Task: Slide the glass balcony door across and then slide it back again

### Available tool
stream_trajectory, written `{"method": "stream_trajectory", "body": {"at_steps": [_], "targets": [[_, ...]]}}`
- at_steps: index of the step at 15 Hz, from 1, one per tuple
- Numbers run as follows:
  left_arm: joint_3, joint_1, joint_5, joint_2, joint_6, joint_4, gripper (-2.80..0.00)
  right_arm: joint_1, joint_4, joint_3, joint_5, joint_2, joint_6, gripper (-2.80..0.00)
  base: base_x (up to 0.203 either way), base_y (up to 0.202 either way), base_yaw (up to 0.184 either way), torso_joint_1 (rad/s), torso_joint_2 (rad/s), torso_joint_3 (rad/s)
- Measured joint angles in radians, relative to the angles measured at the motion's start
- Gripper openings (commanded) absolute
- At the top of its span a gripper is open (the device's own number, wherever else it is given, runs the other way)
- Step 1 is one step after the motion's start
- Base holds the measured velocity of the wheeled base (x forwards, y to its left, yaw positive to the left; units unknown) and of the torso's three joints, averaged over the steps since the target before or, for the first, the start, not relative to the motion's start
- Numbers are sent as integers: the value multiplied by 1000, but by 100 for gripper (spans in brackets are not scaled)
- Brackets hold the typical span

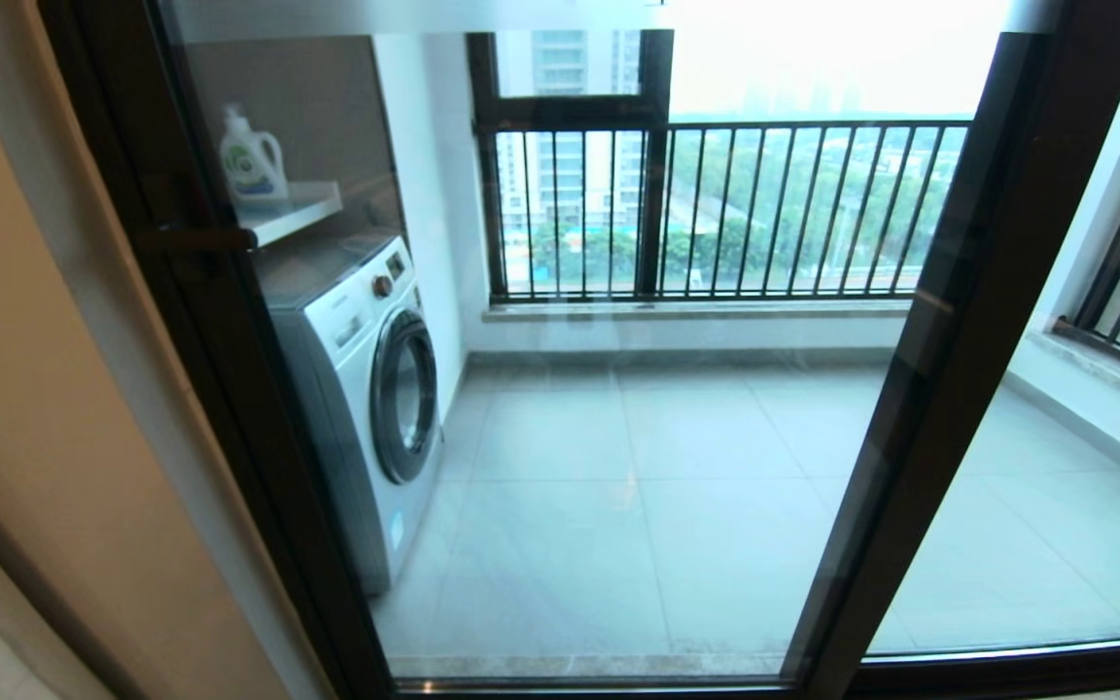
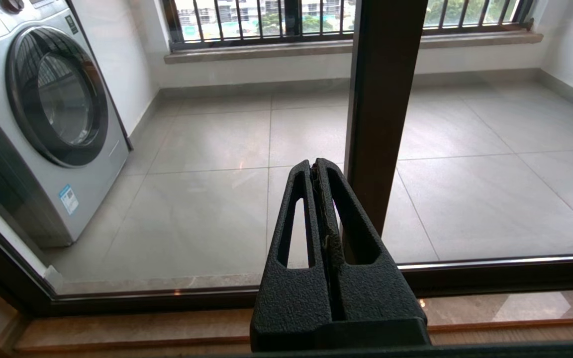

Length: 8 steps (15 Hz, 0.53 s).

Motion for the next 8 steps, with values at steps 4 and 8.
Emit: {"method": "stream_trajectory", "body": {"at_steps": [4,8], "targets": [[218,-5,83,-114,163,-21,-280,0,0,0,0,0,0,-280,0,0,0,0,0,0],[517,-7,270,-168,178,-251,-280,0,0,0,0,0,0,-280,0,0,0,0,0,0]]}}
